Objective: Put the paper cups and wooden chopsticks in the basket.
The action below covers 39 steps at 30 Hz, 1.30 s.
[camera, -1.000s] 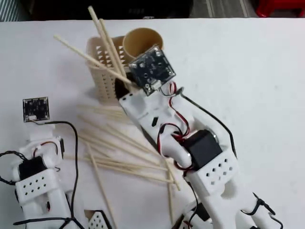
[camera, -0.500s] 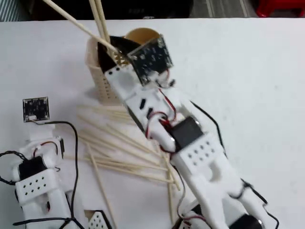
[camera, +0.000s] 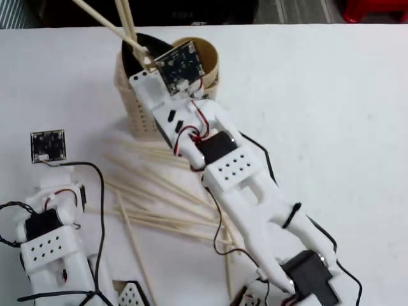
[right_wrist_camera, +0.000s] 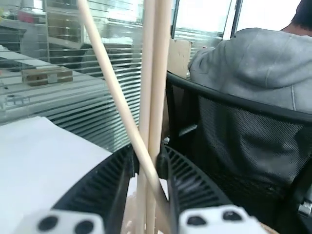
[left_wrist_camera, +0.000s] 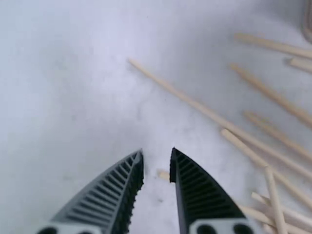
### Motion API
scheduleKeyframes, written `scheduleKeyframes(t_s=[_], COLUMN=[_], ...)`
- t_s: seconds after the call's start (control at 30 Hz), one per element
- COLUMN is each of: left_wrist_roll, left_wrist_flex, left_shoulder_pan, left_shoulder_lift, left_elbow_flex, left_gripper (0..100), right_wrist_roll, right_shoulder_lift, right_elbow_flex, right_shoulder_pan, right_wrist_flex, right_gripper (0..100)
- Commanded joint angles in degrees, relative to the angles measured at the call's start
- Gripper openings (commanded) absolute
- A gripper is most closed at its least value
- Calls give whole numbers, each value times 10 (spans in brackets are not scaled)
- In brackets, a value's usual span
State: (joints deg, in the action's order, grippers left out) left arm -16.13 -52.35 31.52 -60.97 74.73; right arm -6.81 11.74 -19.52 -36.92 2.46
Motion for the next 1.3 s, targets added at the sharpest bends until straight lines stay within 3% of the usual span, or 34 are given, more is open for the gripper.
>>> scheduleKeyframes(t_s=[0.0,0.23,0.57,0.83,1.27], left_wrist_roll=[0,0,0,-26,-26], left_wrist_flex=[13,13,13,29,33], left_shoulder_pan=[3,3,3,3,0], left_shoulder_lift=[-11,-11,-11,-10,-11], left_elbow_flex=[-2,-2,-2,7,7], left_gripper=[110,110,110,110,110], right_wrist_roll=[0,1,4,4,-1], right_shoulder_lift=[-13,-41,16,57,250], right_elbow_flex=[4,2,1,4,2], right_shoulder_pan=[14,29,28,26,1], right_wrist_flex=[14,0,-136,-239,-482], right_gripper=[18,22,26,213,61])
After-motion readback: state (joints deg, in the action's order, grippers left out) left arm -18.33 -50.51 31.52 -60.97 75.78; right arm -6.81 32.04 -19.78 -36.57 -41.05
